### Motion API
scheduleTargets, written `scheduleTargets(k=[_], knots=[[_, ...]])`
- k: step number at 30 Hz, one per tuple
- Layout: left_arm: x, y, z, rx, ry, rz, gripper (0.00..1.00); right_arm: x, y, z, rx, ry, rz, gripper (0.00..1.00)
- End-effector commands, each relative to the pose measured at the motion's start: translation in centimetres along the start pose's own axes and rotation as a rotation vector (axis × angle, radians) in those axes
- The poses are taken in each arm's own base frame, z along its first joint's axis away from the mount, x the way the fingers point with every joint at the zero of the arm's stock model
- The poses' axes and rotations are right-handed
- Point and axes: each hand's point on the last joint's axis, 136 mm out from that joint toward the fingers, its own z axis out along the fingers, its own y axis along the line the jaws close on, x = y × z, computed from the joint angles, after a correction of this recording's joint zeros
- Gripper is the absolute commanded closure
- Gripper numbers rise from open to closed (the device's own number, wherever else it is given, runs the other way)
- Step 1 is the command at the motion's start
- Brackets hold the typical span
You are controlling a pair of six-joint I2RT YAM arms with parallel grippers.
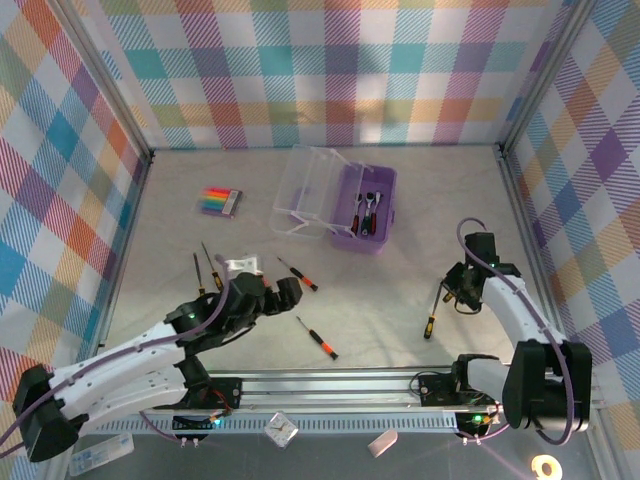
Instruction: Pack the tool kit
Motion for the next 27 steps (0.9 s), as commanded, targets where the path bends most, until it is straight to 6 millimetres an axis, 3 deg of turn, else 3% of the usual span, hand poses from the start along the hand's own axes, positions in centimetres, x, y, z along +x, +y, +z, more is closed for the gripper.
scheduleTargets(k=[1,4,9,14,21,27], knots=[[-3.0,3.4,-2.5,-0.124,-0.185,-0.071,0.00,-1.2,2.6,-2.4,-0.089,-0.030,-0.059,0.88],[-3.8,5.0,-3.8,-0.161,-0.256,-0.100,0.00,-1.3,5.6,-3.8,-0.153,-0.041,-0.147,0.87],[-3.6,6.3,-4.4,-0.179,-0.270,-0.122,0.00,-0.4,13.0,-6.1,-0.256,-0.075,-0.351,0.86],[-2.7,6.6,-4.2,-0.170,-0.237,-0.145,0.00,0.7,20.7,-6.3,-0.349,-0.025,-0.494,0.86],[-2.2,6.7,-4.3,-0.166,-0.210,-0.149,0.00,1.0,30.9,-4.4,-0.465,0.090,-0.632,0.87],[-1.8,6.4,-4.0,-0.142,-0.195,-0.148,0.00,1.7,36.5,-1.5,-0.523,0.197,-0.655,0.89]])
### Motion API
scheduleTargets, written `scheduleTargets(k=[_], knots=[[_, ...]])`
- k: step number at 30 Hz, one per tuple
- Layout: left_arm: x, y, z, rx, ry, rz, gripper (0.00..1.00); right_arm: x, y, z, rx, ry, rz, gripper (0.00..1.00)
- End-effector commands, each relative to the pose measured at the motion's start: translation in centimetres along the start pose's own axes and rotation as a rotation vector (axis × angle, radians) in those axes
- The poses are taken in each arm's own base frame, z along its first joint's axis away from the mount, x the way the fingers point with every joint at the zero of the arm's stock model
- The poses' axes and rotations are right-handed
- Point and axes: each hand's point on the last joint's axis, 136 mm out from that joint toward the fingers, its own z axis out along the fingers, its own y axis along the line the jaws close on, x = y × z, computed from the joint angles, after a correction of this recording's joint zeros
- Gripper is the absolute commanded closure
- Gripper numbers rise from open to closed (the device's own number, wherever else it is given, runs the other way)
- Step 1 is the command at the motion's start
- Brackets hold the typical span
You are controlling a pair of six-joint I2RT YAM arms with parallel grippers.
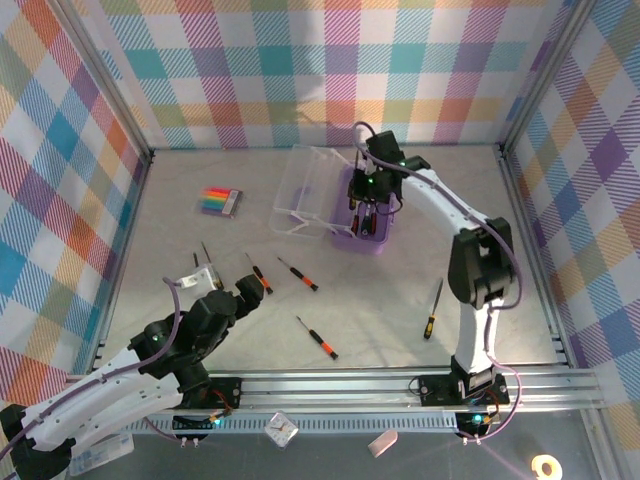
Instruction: Pack the tool kit
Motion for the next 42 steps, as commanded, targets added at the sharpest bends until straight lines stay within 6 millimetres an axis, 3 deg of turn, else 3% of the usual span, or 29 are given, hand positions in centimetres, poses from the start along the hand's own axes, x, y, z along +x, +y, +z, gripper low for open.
scheduleTargets(k=[1,11,22,24,30,37,42], knots=[[0.5,0.2,0.0,0.004,0.016,0.010,0.00,0.4,1.7,1.2,-0.067,0.078,-0.005,0.89],[0.2,-0.6,-0.1,0.032,0.009,0.025,0.00,-0.2,3.8,4.5,-0.169,0.149,0.062,0.87],[0.2,-1.2,0.1,0.042,0.011,0.040,0.00,0.0,6.2,4.6,-0.309,0.183,0.057,0.80],[0.2,-1.3,0.2,0.036,0.017,0.048,0.00,-0.1,6.2,4.6,-0.310,0.180,0.066,0.75],[0.5,-1.6,0.5,0.031,0.030,0.065,0.00,0.0,6.3,4.6,-0.315,0.185,0.069,0.71],[0.5,-1.8,0.5,0.039,0.035,0.065,0.00,-0.5,6.3,2.4,-0.280,0.140,0.036,0.72],[0.7,-2.0,0.5,0.047,0.045,0.062,0.00,-1.0,5.5,-1.4,-0.199,0.056,0.000,0.72]])
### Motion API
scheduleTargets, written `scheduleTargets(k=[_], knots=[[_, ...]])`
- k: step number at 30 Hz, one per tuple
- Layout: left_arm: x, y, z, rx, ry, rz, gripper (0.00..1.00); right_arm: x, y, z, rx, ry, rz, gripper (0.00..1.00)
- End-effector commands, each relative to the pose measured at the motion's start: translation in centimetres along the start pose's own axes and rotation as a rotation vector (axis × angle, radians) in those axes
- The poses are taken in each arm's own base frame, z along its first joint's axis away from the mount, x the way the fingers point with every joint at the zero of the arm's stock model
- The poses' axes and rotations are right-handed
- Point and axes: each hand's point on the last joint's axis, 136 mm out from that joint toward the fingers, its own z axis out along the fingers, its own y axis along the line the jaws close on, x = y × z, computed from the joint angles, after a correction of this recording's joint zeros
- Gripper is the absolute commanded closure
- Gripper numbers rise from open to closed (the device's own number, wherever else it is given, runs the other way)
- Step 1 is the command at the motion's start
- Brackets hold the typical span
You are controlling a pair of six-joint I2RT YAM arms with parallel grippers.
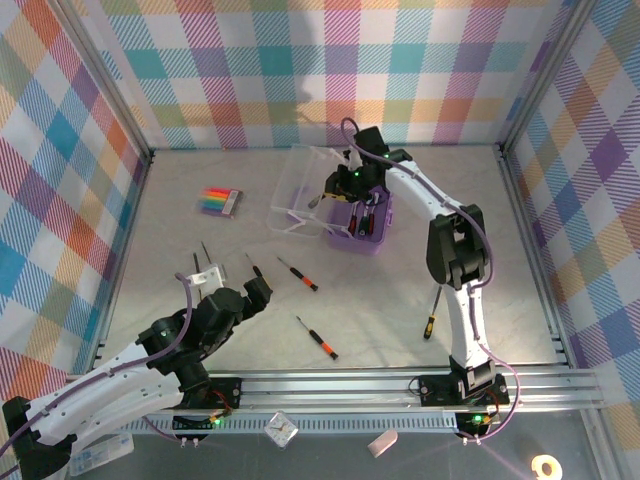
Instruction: Pack the tool kit
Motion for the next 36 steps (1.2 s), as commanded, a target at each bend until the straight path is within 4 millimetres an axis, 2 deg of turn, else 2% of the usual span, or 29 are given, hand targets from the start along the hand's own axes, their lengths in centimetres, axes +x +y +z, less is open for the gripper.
scheduleTargets(k=[1,4,7,10,15,19,23,28,33,36], knots=[[-0.5,-1.4,-0.4,0.050,-0.008,-0.003,0.00,-0.2,2.5,-5.4,0.026,-0.106,-0.082,0.72],[-0.3,-1.6,-0.2,0.058,0.004,-0.003,0.00,1.2,1.4,-7.6,0.084,-0.145,-0.081,0.72],[0.0,-1.9,0.0,0.065,0.019,0.001,0.00,3.5,-0.5,-9.6,0.146,-0.173,-0.082,0.71],[0.4,-2.1,0.2,0.064,0.038,0.014,0.00,6.6,-3.8,-11.6,0.261,-0.199,-0.075,0.68],[1.0,-2.3,0.7,0.053,0.063,0.028,0.00,12.7,-11.1,-14.8,0.490,-0.226,-0.035,0.64],[1.6,-2.6,1.3,0.053,0.086,0.029,0.00,16.7,-15.2,-16.8,0.622,-0.201,-0.011,0.60],[2.5,-3.5,2.1,0.064,0.122,0.035,0.00,20.4,-18.8,-18.3,0.724,-0.172,0.103,0.58],[3.8,-4.5,3.0,0.081,0.177,0.042,0.00,23.2,-20.4,-17.2,0.682,-0.137,0.232,0.57],[4.5,-5.0,3.4,0.068,0.224,0.077,0.00,24.7,-21.4,-15.9,0.668,-0.096,0.285,0.56],[4.6,-5.1,3.5,0.066,0.230,0.079,0.00,24.9,-22.1,-16.0,0.702,-0.082,0.313,0.53]])
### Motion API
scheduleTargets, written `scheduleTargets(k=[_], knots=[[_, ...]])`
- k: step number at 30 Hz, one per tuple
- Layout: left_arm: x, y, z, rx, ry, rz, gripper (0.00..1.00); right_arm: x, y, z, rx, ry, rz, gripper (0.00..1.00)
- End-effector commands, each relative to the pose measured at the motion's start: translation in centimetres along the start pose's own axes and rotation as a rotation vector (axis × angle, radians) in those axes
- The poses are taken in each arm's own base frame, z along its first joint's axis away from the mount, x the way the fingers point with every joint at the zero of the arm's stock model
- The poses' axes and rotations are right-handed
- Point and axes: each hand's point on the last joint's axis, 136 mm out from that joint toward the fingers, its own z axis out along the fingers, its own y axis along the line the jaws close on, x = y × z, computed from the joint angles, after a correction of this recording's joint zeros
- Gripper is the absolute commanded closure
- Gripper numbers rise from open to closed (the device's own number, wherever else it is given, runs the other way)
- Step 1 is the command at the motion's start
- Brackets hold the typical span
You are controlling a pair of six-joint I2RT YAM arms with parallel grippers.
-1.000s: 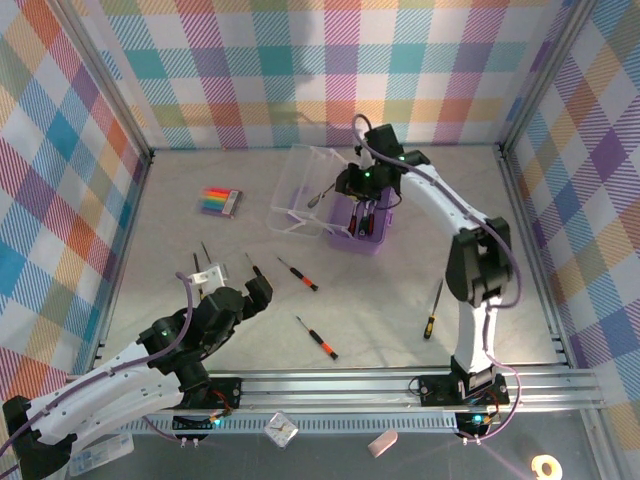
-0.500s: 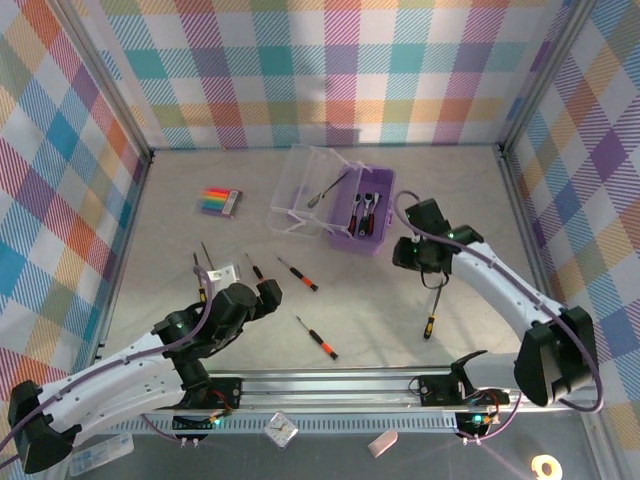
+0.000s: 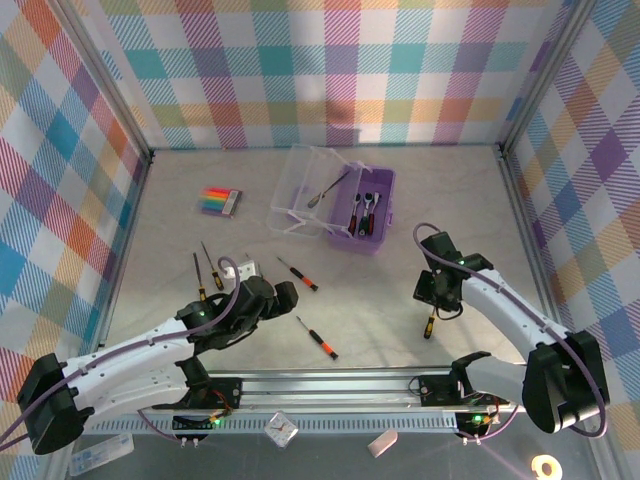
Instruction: Pack the tool kit
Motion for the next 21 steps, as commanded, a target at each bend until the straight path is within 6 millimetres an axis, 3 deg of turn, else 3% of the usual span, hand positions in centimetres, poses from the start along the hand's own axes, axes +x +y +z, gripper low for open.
scheduleTargets(k=[1,9,21], knots=[[-0.4,-1.7,-0.4,0.054,0.002,0.008,0.00,0.2,-0.4,0.5,0.018,0.025,0.060,0.52],[-0.4,-1.6,-0.5,0.049,0.004,0.003,0.00,2.1,-1.5,2.6,0.000,0.110,0.159,0.47],[-0.3,-2.2,0.1,0.046,0.018,0.019,0.00,3.8,-2.3,3.5,0.014,0.154,0.194,0.48]])
